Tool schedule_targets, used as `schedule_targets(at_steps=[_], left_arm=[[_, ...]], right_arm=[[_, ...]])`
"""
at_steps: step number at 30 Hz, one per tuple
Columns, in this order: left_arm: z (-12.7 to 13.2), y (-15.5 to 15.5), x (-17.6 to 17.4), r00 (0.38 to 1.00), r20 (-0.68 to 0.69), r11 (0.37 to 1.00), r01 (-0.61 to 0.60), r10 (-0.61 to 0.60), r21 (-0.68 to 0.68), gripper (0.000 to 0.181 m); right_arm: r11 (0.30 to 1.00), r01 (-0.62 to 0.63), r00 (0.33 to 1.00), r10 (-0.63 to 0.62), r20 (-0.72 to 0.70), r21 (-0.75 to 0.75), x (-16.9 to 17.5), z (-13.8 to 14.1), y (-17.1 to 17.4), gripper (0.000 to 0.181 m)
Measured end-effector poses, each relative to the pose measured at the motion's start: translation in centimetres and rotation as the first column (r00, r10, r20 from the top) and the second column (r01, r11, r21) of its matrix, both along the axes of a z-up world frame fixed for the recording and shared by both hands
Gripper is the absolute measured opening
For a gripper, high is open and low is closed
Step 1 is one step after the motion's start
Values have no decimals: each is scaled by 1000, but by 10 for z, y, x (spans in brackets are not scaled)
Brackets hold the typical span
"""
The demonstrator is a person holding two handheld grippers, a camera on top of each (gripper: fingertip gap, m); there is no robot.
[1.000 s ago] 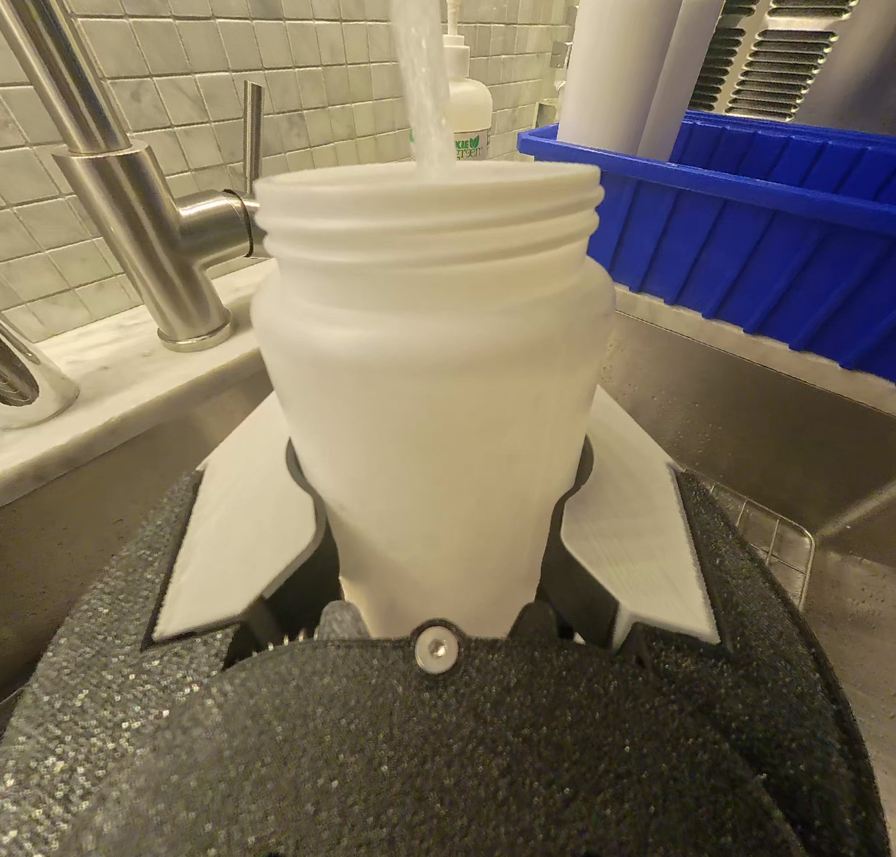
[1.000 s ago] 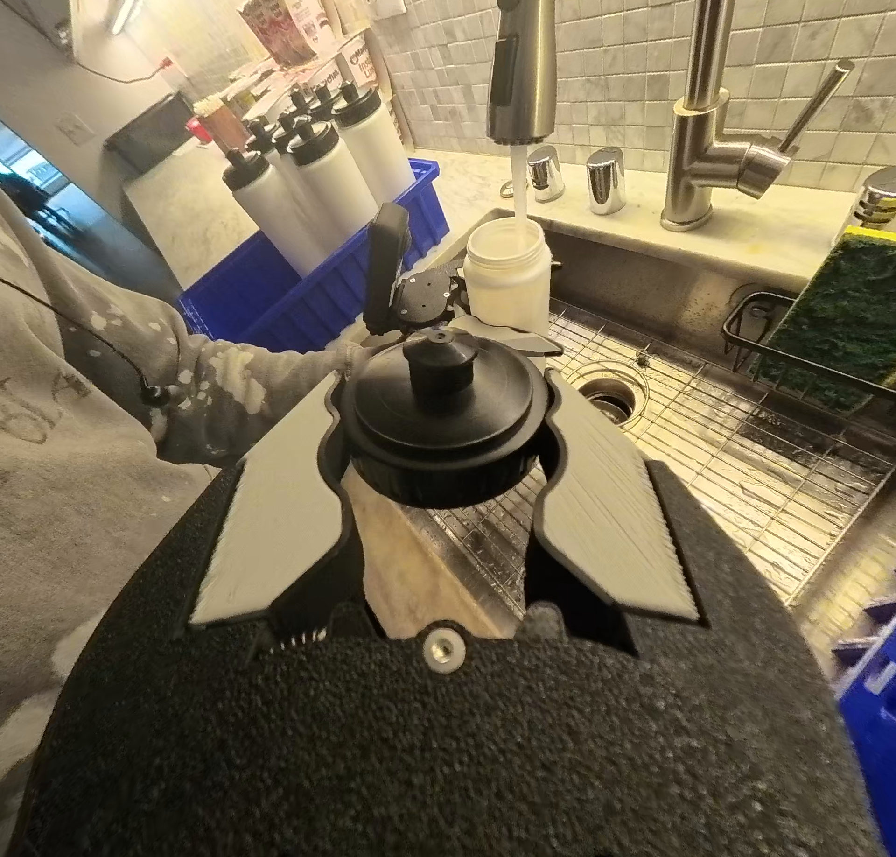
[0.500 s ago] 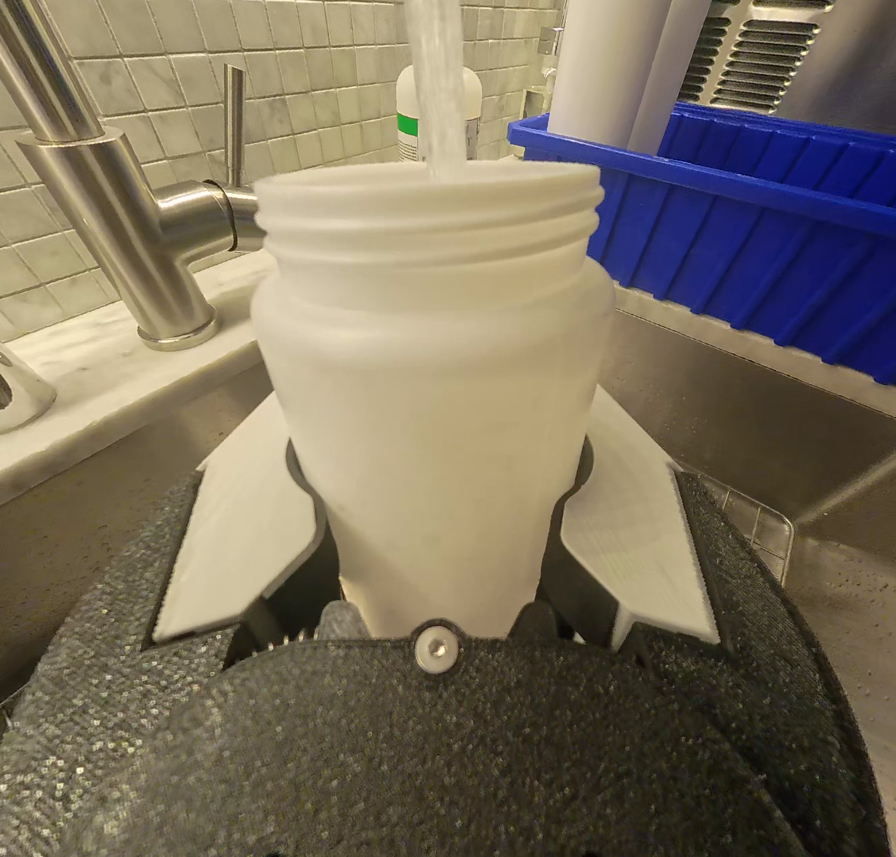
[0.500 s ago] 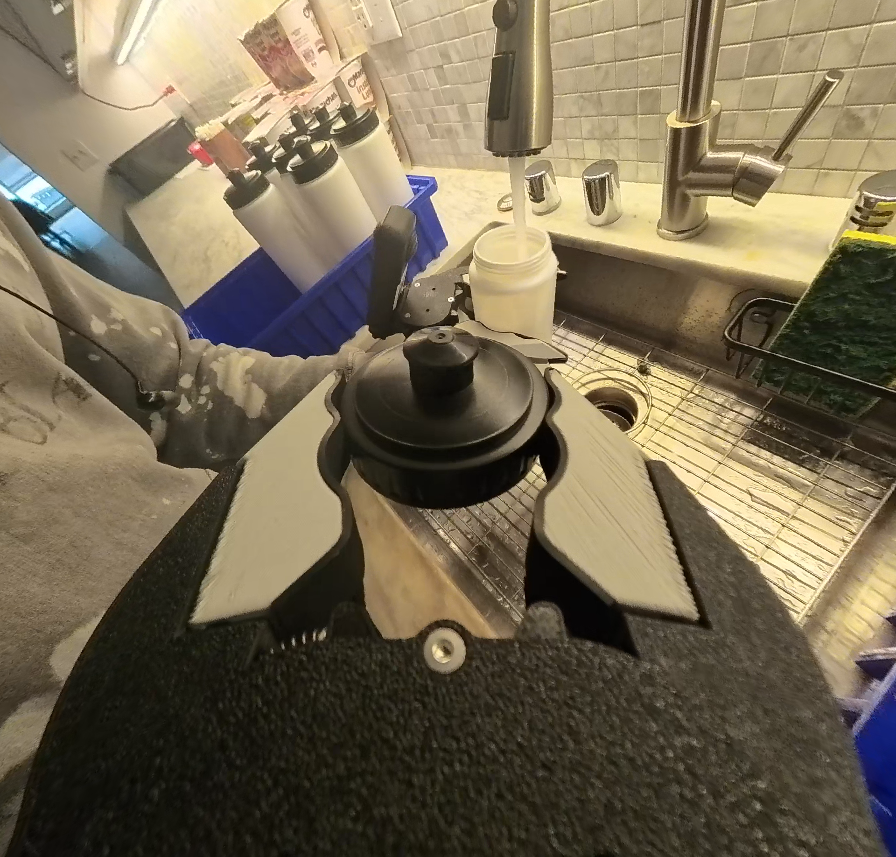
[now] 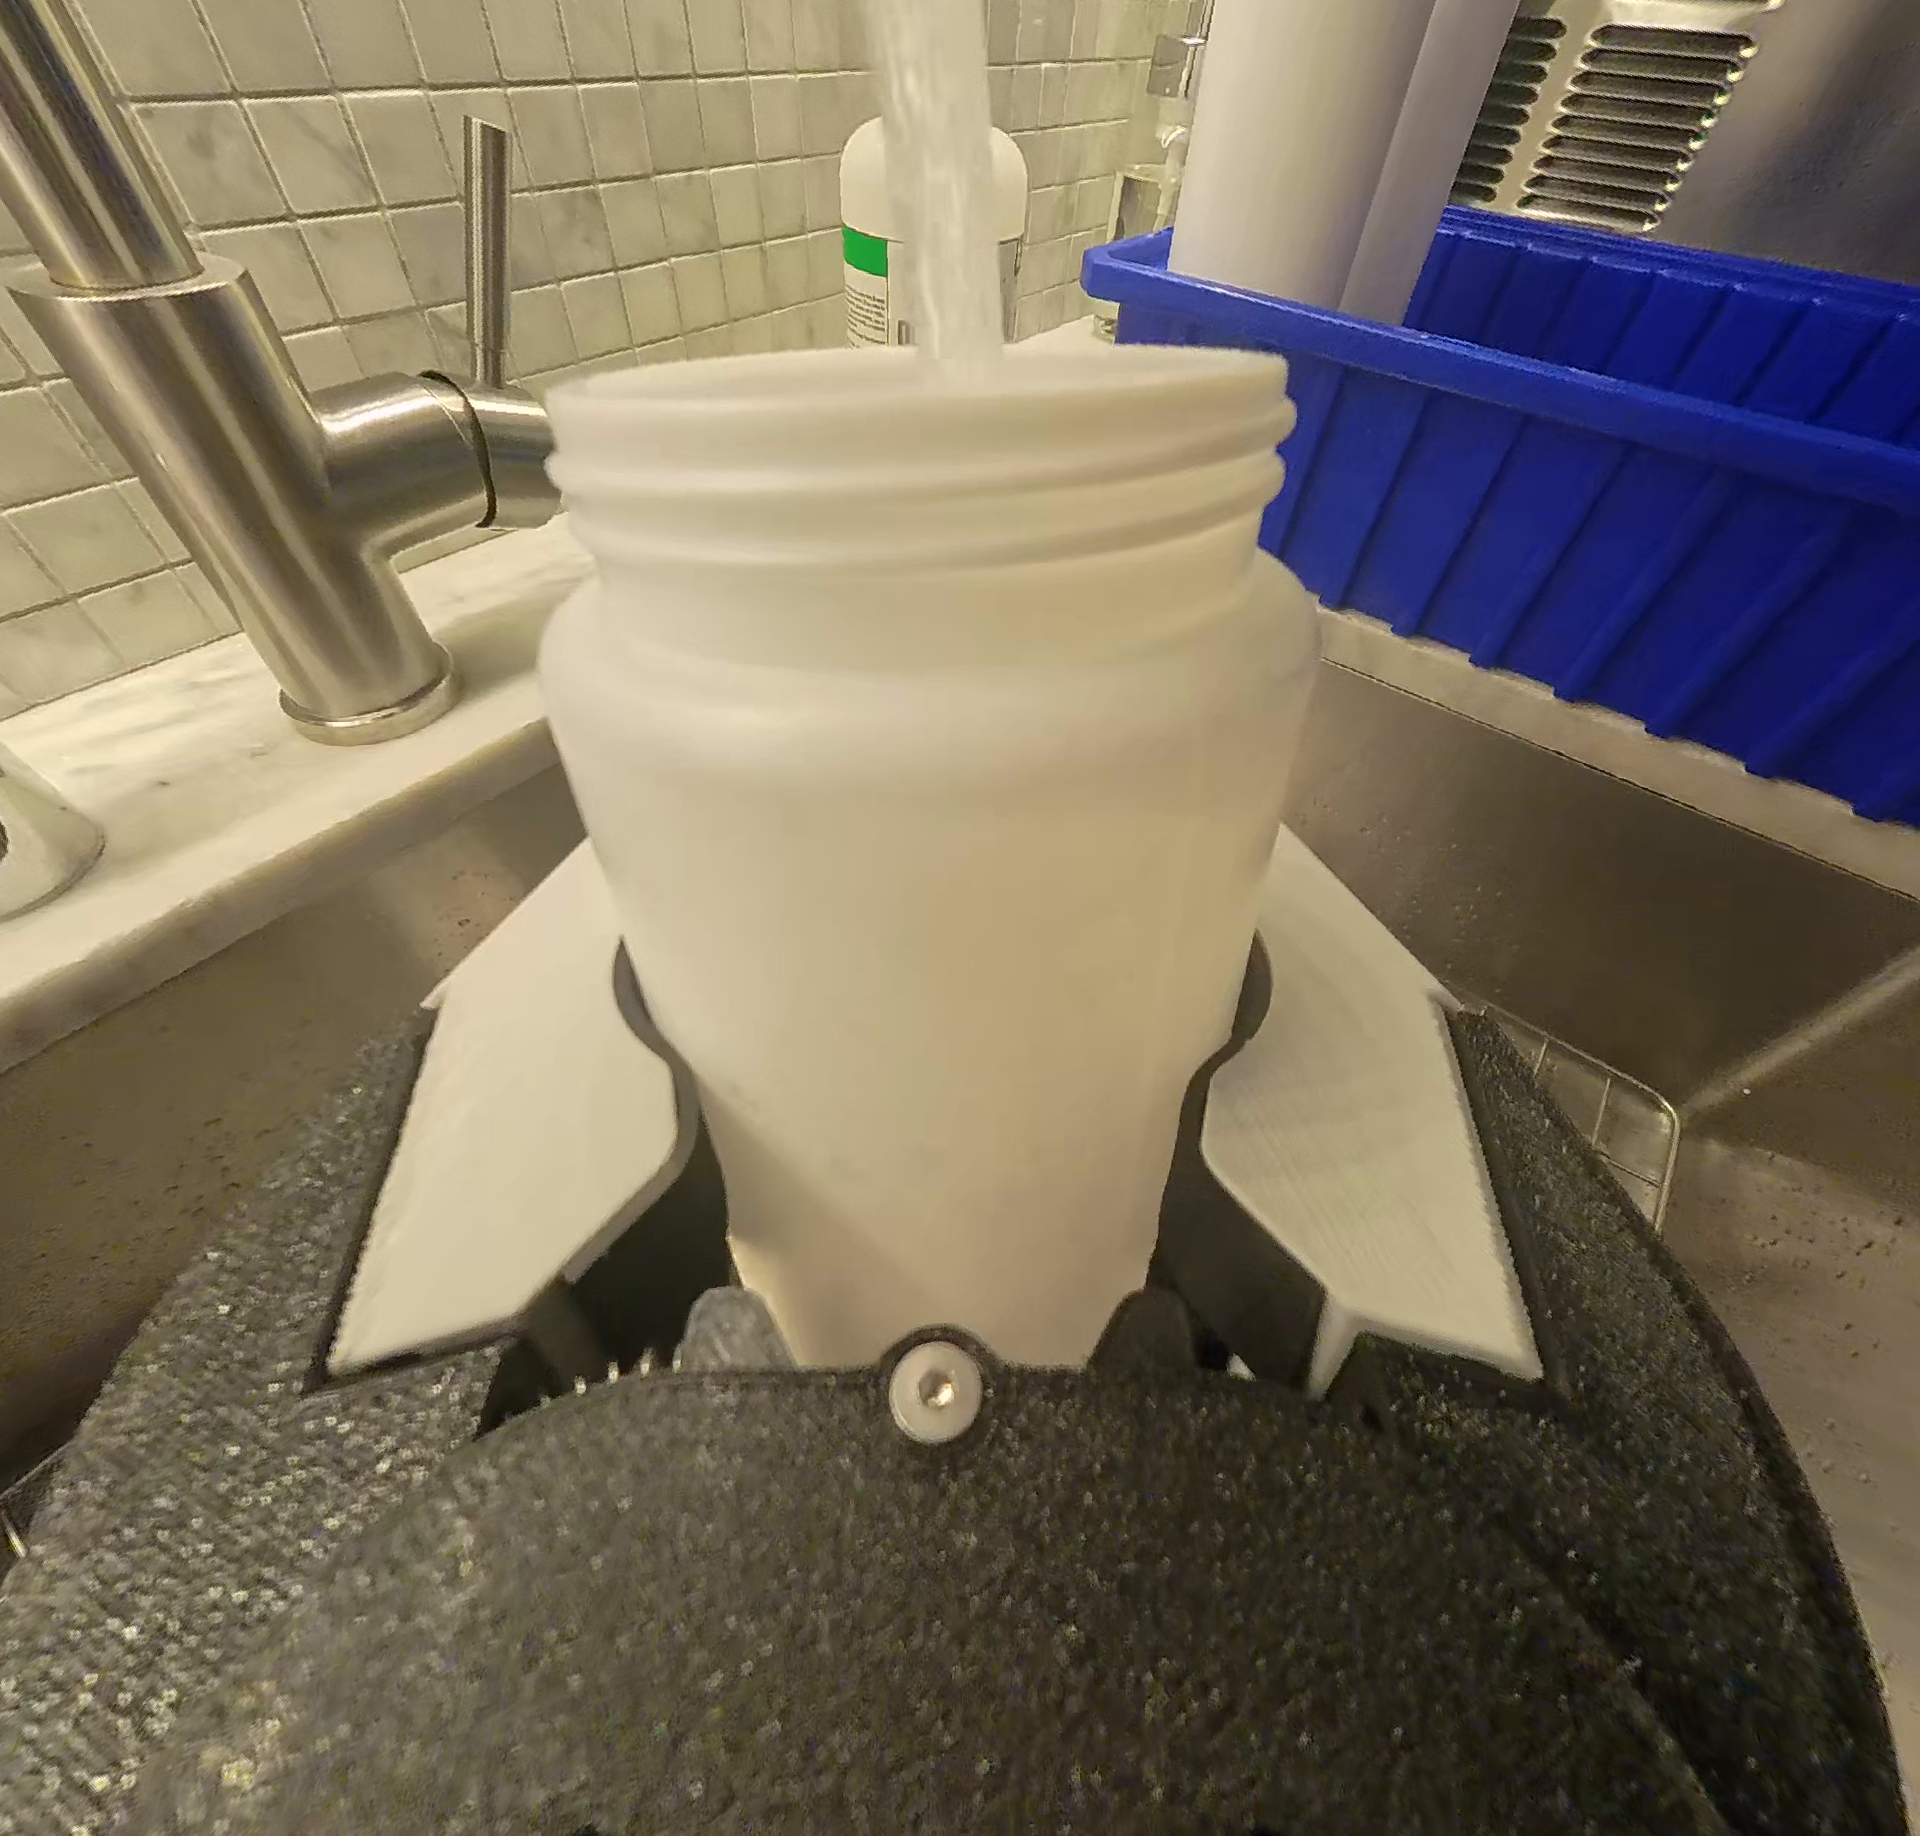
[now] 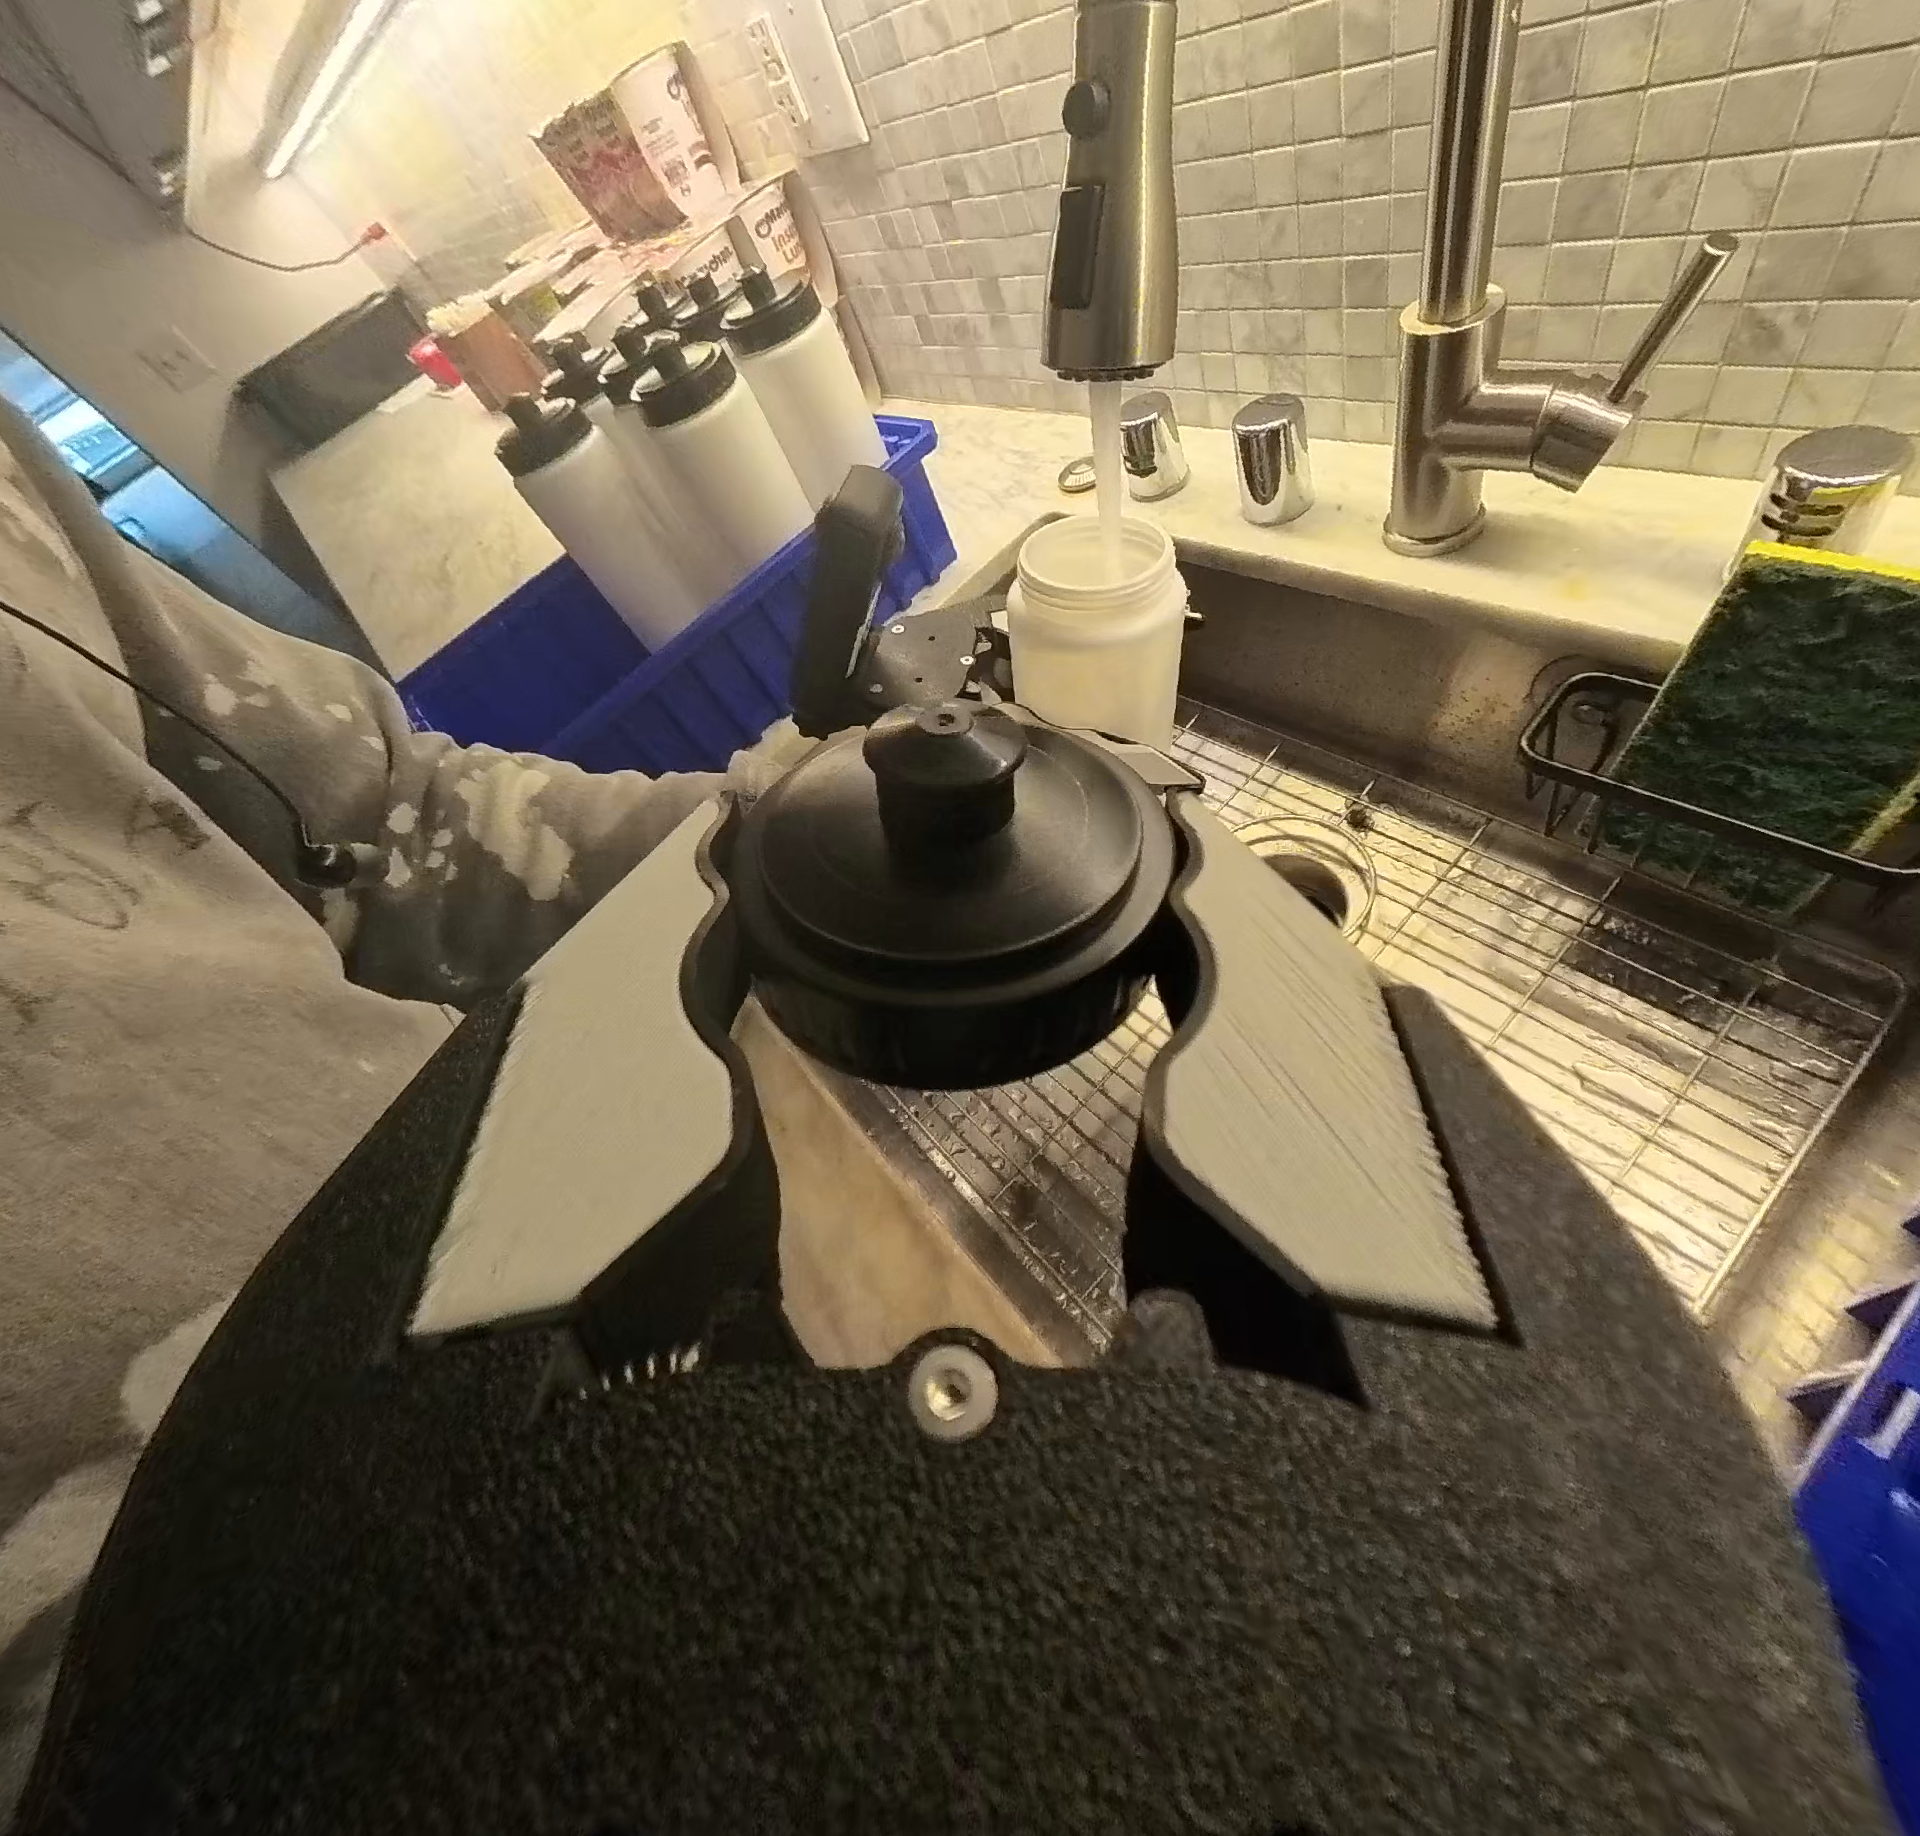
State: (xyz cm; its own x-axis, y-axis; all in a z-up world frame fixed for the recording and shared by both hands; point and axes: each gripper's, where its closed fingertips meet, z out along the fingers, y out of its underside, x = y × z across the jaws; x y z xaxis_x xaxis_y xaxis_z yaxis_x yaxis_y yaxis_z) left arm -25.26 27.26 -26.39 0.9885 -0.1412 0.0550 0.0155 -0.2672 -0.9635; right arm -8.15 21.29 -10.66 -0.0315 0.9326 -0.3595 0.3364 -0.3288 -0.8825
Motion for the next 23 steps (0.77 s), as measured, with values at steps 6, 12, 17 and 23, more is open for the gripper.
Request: schedule_targets(at_steps=[6,12,17,23], left_arm=[[0,2,0,1000,6,1000,-6,6,6,105],[1,4,0,1000,7,1000,-12,12,9,105],[2,5,1,1000,20,1000,-18,18,13,105],[1,7,2,1000,23,1000,-22,21,12,105]], right_arm=[[999,4,1000,-3,-24,39,3,3,0,79],[998,15,1000,-15,-10,56,8,-3,2,79],[997,13,1000,-14,23,71,15,-12,1,79],[996,17,999,-21,46,84,20,-21,1,79]])
